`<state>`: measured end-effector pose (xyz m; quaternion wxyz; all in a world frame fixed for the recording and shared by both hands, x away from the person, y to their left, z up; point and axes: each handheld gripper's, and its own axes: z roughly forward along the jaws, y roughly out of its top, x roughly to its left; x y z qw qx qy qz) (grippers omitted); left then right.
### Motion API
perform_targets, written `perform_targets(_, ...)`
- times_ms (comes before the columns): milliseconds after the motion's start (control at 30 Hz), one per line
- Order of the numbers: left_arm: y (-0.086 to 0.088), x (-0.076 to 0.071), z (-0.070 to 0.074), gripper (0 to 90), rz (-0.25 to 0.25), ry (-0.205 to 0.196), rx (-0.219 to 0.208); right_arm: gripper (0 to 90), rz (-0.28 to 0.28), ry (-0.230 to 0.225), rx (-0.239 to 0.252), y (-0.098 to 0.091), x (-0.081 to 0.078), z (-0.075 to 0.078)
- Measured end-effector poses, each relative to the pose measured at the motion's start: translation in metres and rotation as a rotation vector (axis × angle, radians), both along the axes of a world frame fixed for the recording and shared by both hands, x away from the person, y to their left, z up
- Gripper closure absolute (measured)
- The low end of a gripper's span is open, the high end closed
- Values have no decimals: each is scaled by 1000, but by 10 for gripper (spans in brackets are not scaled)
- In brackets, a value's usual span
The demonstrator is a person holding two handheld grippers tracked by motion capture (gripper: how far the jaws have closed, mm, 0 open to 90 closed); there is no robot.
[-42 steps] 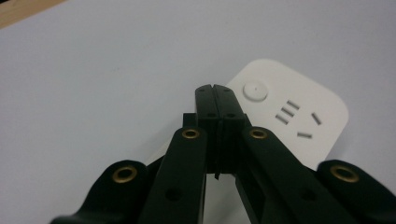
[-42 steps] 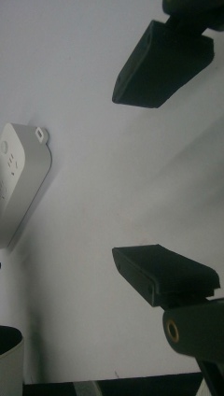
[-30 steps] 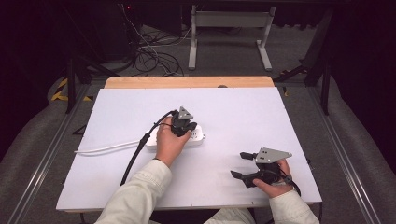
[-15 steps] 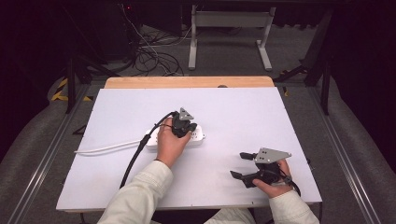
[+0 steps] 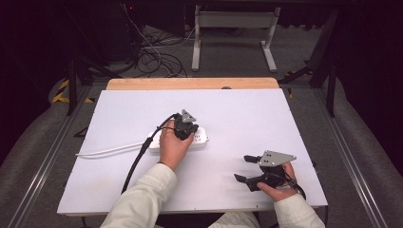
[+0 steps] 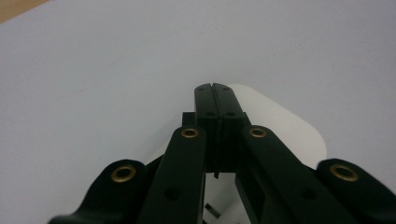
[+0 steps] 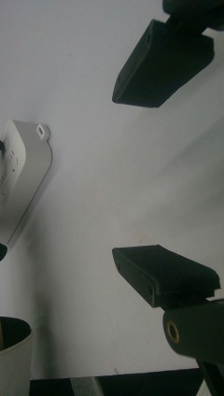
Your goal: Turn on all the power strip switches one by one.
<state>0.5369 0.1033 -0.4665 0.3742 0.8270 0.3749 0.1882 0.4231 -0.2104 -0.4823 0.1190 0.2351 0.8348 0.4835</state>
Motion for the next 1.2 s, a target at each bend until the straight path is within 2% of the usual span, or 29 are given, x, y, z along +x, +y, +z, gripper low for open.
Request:
perform_targets(133,-1,-2,-1,900,-1,-15,-2,217,2,2,1,0,0,0)
perform_targets(167,-1,-2,-2,900,-15,-13,-15,217,3,2,1,0,1,0)
perform_targets(233,-4,-3,-1,900,-15,-30,4,216,3,0,1,0,0,0)
perform_targets(400,-2,-2,-2,900,-19,-13,-5,216,3,2,-1,1,0,0)
perform_targets(533,-3,-4,-2,900,-18,-26,14,216,4,4,-1,1,0,-1)
perform_targets(700,-4,-4,-3,900,-19,-26,17,215,6,5,-3,1,0,-1)
perform_targets(1000,-8,-2,-1,900,-28,-6,46,215,5,11,-8,1,1,-2)
perform_targets(1033,-9,-3,0,900,-26,-18,65,215,6,12,-8,1,1,-2)
perform_targets(1133,-11,-5,-1,900,-24,-42,78,214,7,12,-8,1,1,-2)
perform_targets(1200,-8,-6,4,900,-25,-41,94,213,5,10,-4,1,0,-2)
